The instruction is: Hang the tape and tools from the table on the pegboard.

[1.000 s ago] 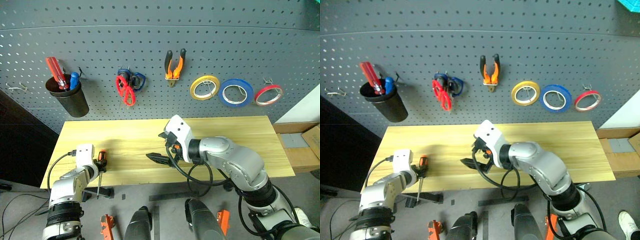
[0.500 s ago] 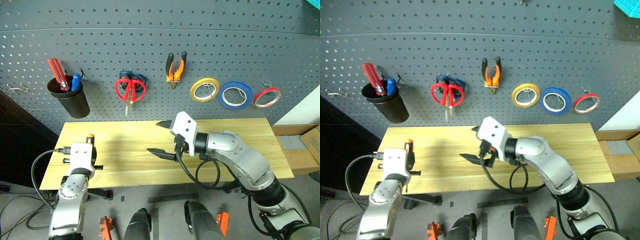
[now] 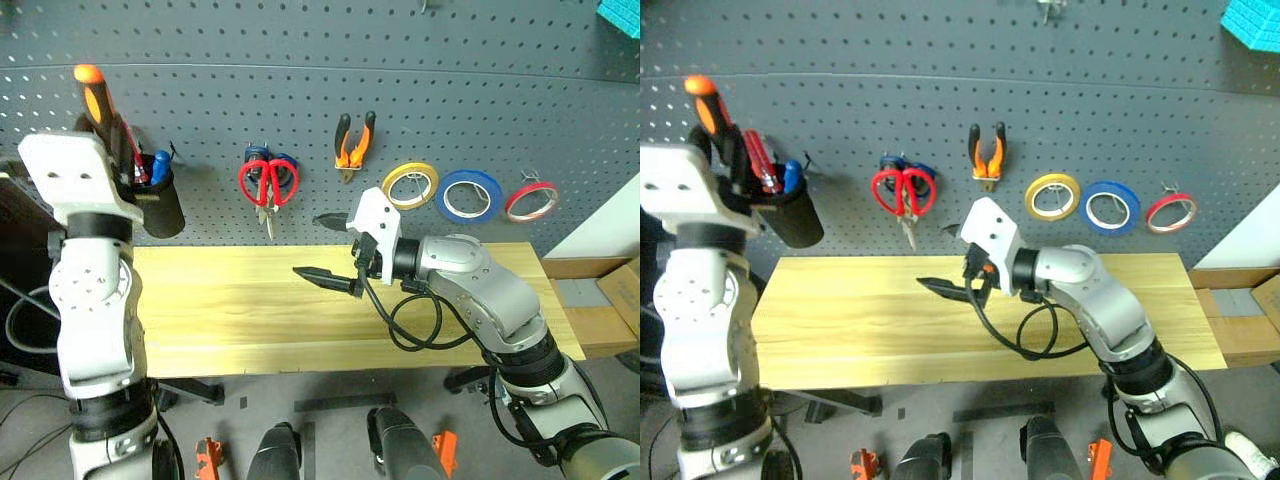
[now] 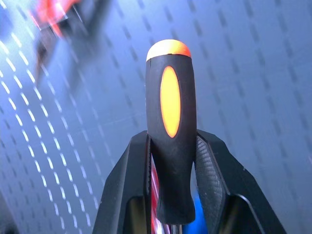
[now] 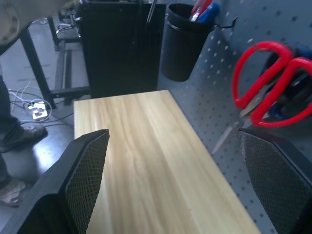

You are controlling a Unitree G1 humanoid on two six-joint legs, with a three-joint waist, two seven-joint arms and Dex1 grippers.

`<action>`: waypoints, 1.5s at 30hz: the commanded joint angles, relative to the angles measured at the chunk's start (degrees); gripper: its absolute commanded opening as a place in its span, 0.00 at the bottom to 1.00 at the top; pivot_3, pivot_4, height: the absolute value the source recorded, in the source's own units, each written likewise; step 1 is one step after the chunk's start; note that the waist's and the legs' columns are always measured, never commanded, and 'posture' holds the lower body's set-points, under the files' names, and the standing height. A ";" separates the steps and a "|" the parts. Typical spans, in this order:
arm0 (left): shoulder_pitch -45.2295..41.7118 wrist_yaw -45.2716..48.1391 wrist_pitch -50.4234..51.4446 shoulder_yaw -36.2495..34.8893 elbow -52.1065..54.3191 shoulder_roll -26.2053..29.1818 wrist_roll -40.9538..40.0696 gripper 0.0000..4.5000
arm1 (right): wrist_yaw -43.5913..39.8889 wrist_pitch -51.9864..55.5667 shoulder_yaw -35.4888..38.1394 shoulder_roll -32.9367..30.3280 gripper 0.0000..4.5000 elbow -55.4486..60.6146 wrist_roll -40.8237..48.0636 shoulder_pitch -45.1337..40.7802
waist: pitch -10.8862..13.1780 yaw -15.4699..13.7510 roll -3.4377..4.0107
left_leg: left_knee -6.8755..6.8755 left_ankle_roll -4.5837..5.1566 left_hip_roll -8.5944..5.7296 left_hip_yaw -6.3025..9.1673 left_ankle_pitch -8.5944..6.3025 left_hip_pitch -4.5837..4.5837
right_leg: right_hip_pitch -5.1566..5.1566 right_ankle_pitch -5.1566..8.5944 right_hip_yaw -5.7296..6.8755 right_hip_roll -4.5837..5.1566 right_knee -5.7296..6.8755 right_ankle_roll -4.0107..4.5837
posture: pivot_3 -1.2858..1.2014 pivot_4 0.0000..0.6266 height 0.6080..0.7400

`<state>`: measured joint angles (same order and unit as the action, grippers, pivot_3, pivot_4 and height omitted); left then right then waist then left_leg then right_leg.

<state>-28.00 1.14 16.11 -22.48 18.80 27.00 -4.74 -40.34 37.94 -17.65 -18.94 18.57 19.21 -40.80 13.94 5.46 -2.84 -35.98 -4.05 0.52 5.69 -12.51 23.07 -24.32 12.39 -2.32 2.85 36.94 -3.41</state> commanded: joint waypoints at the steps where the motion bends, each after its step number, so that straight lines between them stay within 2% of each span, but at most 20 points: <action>1: -7.11 0.07 -1.09 -3.59 -5.81 2.78 -2.73 0.20 | 0.75 -1.99 1.60 1.37 1.00 0.12 -0.18 -1.97 | -0.04 0.02 -0.02 | -0.01 0.00 0.03 0.05 0.00 0.02 | -0.01 0.00 0.02 -0.06 -0.01 -0.01 | 0.47 0.19 1.00; 8: -15.75 2.33 -10.59 -1.54 -22.78 3.46 -2.67 0.20 | 1.95 -2.81 1.63 2.86 1.00 -0.74 -1.34 -2.59 | -0.48 0.15 -0.09 | -0.02 -0.01 0.03 0.02 0.01 -0.01 | 0.02 -0.02 -0.01 -0.05 0.01 0.02 | 0.46 0.18 1.00; 15: -11.78 2.34 -15.30 -1.37 -27.15 2.58 -2.17 0.20 | 2.60 -1.84 3.25 4.26 1.00 0.89 0.10 -2.41 | -0.62 0.93 -0.10 | -0.03 -0.02 0.03 0.02 0.01 0.00 | 0.01 -0.04 -0.03 -0.04 0.03 0.04 | 0.45 0.18 1.00; 16: -10.90 2.62 -15.56 -1.38 -27.13 2.55 -2.41 0.36 | 2.66 -1.57 3.55 4.45 1.00 1.17 0.45 -2.39 | -0.69 1.13 -0.11 | -0.02 -0.02 0.03 0.02 0.01 0.00 | 0.00 -0.05 -0.04 -0.04 0.04 0.04 | 0.45 0.18 1.00; 21: -8.84 3.08 -11.58 -0.29 -26.64 1.66 -3.39 0.67 | 2.51 -1.79 3.66 4.34 1.00 1.37 0.33 -2.19 | -1.14 1.46 -0.09 | -0.04 -0.02 0.03 0.03 0.01 -0.01 | 0.00 -0.05 -0.03 -0.04 0.10 0.05 | 0.45 0.17 1.00; 25: -8.04 -1.87 -4.16 0.10 -21.04 -0.77 -2.43 0.96 | 2.56 -2.48 4.15 4.01 1.00 1.53 0.04 -1.66 | -1.91 1.68 -0.09 | -0.08 -0.01 0.03 0.04 0.01 -0.04 | 0.06 -0.05 -0.03 -0.05 0.10 0.04 | 0.45 0.14 1.00; 26: -7.93 -4.41 -1.93 0.20 -18.48 -1.71 -1.27 0.99 | 2.65 -2.74 4.52 3.79 1.00 1.58 -0.01 -1.39 | -2.13 1.72 -0.10 | -0.08 -0.02 0.03 0.04 0.01 -0.04 | 0.07 -0.06 -0.04 -0.05 0.10 0.03 | 0.45 0.14 1.00; 29: -6.60 -8.44 4.35 2.29 -9.13 -3.88 1.97 0.99 | 3.05 -3.74 6.04 3.10 1.00 1.93 0.12 0.10 | -2.46 1.72 -0.13 | -0.10 -0.02 0.02 0.06 0.01 -0.05 | 0.11 -0.06 -0.04 -0.04 0.10 0.02 | 0.46 0.13 1.00; 33: -0.26 -3.97 6.93 7.69 1.70 -4.82 1.61 0.99 | 5.64 -2.88 10.53 4.33 1.00 4.44 3.17 3.99 | -3.19 1.62 -0.06 | -0.07 -0.02 0.02 0.05 0.00 -0.08 | 0.13 -0.07 -0.06 -0.04 0.12 0.02 | 0.47 0.12 1.00; 36: 7.51 -0.79 10.25 8.89 5.84 -6.54 -1.55 0.99 | 9.67 -0.53 13.22 5.91 1.00 7.00 4.55 7.56 | -4.13 1.65 0.48 | -0.03 -0.02 0.02 0.02 0.00 -0.16 | 0.17 -0.06 -0.10 -0.05 0.12 0.03 | 0.48 0.10 1.00; 41: 19.83 1.83 9.28 8.58 5.12 -9.66 -2.92 0.99 | 16.61 -7.08 13.27 5.31 1.00 3.24 -3.52 17.63 | -5.65 1.47 0.70 | -0.06 0.01 0.14 0.00 0.02 -0.33 | 0.28 0.09 -0.16 -0.25 0.11 -0.11 | 0.48 0.08 1.00; 45: 26.61 3.47 6.18 6.85 0.20 -10.62 -3.61 0.99 | 23.00 -21.52 13.96 5.00 1.00 -6.94 -12.63 24.41 | -6.23 1.25 0.79 | -0.09 0.12 0.18 -0.06 0.09 -0.90 | 0.81 0.09 -0.20 -0.32 0.02 0.08 | 0.48 0.05 1.00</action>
<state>-1.79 3.84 24.69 -14.19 19.62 16.52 -7.92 -19.66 23.33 -5.24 -13.60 13.42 9.66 -16.76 7.71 6.71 -2.05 -36.07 -3.93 0.70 5.61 -12.42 21.86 -23.24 12.58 -2.55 2.53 36.92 -3.13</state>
